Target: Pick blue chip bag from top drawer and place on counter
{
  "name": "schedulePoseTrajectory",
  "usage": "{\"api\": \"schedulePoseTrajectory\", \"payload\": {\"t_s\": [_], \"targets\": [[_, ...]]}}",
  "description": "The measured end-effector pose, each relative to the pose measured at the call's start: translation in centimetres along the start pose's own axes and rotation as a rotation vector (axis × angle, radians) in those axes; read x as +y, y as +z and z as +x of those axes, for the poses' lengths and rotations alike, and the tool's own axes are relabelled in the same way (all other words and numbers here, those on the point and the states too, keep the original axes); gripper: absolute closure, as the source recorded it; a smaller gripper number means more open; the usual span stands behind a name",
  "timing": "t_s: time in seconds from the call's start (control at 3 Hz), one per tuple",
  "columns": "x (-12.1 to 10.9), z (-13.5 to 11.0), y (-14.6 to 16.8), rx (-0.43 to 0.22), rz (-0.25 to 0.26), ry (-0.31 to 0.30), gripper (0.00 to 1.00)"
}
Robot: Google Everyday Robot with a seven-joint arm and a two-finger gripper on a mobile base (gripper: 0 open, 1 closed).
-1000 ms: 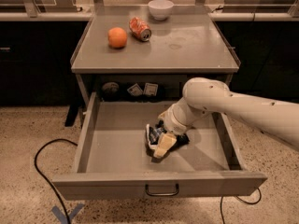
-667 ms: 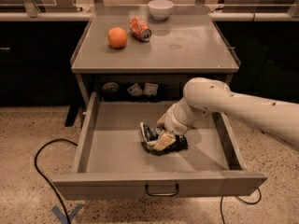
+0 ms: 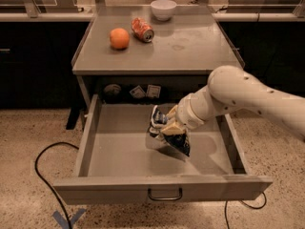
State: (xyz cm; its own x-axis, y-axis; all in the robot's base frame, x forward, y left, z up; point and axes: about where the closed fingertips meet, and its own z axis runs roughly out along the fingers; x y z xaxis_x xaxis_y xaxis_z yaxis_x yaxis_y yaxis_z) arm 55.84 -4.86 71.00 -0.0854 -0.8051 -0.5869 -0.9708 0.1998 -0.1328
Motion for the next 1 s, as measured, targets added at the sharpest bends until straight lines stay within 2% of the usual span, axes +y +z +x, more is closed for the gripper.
{"api": "schedulePoseTrajectory", "payload": {"t_s": [0.33,0.67,1.0], "targets": [[-0.5,-4.5,-6.4,-0.07,0.064,-0.019,1.0],[-1.3,-8.8,-11.6,-0.128,0.099,-0.051,1.0],[-3.8,-12.9,-16.6,-0.13,0.155,-0.096,1.0]]}}
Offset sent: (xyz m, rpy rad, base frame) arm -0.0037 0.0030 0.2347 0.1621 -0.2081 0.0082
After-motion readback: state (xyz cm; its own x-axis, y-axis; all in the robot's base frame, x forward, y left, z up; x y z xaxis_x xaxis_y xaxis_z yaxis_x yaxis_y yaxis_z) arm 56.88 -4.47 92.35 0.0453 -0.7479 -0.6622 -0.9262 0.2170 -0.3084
